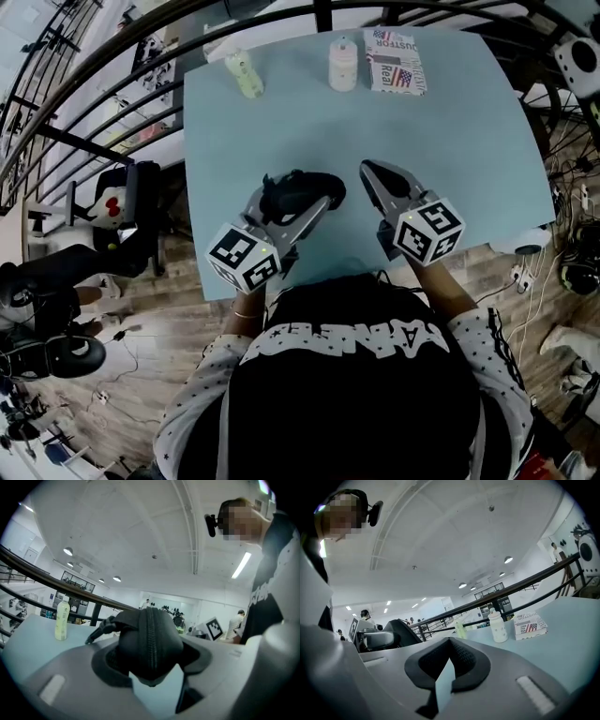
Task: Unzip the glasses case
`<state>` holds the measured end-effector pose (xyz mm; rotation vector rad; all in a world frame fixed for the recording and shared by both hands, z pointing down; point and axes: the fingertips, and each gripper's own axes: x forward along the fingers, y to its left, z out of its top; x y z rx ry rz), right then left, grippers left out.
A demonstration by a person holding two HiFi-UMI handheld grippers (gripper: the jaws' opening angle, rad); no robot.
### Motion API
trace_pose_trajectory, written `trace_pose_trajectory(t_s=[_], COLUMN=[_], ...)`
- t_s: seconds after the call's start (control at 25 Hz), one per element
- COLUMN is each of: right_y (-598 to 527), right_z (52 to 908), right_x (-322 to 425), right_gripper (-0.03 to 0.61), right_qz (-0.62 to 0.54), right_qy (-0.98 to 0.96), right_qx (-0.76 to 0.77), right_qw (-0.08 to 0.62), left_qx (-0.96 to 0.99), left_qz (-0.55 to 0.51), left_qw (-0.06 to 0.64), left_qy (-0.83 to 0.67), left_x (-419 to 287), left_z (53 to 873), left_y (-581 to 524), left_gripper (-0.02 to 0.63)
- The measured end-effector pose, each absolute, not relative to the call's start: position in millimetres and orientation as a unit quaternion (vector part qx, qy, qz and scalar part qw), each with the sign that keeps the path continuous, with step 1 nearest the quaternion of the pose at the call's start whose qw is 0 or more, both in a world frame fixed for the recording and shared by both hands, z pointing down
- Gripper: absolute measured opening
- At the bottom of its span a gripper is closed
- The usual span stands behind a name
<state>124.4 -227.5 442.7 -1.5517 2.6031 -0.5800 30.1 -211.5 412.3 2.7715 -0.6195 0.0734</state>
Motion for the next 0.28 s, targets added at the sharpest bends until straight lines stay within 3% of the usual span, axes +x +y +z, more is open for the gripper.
trace_pose_trajectory(t_s=[0.28], right_y=[-229.1], right_z=[444.2], right_x=[124.3], right_gripper=[0.003], right_qz=[-0.192], right_qy=[0.841], right_qx=[-0.505], right_qw=[0.030], left_qx=[0.964], left_qz=[0.027], left_qw=[0.153], left_qy=[-0.216], left_x=[27.4], left_z=[413.2], left_y=[-212.6], left_gripper=[0.000])
